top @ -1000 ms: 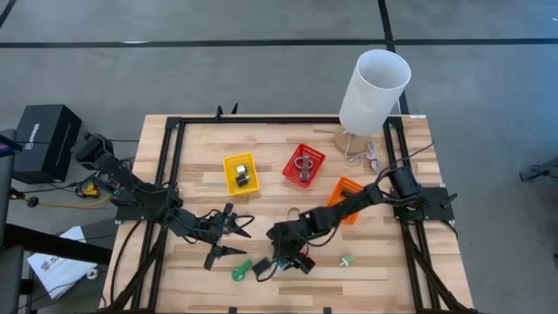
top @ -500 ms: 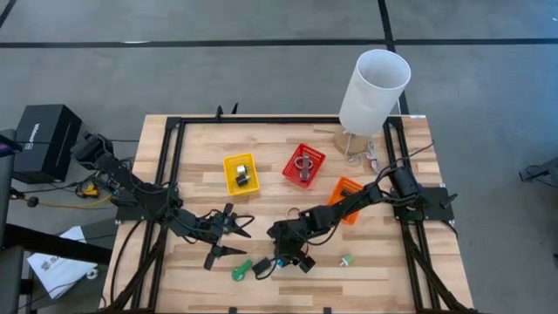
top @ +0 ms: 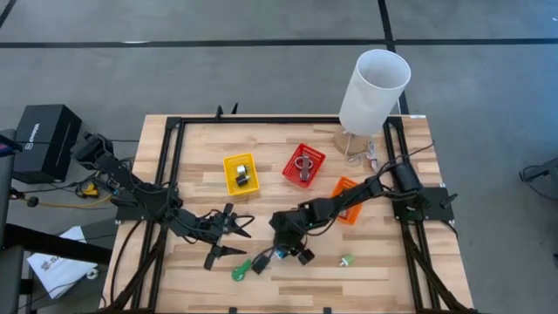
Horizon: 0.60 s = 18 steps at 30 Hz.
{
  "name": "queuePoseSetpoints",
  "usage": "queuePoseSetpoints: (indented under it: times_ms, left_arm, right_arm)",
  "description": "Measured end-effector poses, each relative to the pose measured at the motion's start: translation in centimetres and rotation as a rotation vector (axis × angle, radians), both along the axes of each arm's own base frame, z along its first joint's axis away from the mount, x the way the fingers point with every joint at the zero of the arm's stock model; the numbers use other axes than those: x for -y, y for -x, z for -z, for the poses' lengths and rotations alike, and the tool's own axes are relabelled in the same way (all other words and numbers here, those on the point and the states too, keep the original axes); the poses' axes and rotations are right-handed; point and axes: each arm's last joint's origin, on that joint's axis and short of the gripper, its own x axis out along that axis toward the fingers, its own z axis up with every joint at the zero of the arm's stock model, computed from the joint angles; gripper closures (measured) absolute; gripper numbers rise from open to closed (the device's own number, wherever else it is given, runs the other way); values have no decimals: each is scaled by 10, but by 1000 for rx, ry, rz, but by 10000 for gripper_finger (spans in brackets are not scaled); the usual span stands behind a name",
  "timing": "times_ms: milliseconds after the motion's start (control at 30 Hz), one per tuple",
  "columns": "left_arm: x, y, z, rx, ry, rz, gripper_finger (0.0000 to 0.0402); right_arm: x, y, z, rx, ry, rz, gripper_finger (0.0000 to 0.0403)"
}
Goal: Pick & Place Office items
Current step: Put the blue adapter into the yellow basket
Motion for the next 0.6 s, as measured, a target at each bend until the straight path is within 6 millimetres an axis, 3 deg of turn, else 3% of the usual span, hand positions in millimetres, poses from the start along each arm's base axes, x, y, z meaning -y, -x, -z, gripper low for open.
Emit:
queuePoseSetpoints:
  times_ms: [100,233,400,500,600]
  left_arm:
    - [0,0,0,1,-1,-7,192]
    - [0,-2,3,-3,-47,-29,192]
    - [2,-8,17,-5,-277,-49,192]
    - [2,-15,28,-16,-463,-98,192]
    - [0,-22,36,-10,-651,-163,192]
  right_arm:
    - [9,2,-10,-11,6,19,279]
    - [24,7,-41,15,3,54,289]
    - [50,21,-83,34,-11,126,272]
    - [68,24,-107,55,-90,257,269]
    - [83,27,-118,5,-193,423,274]
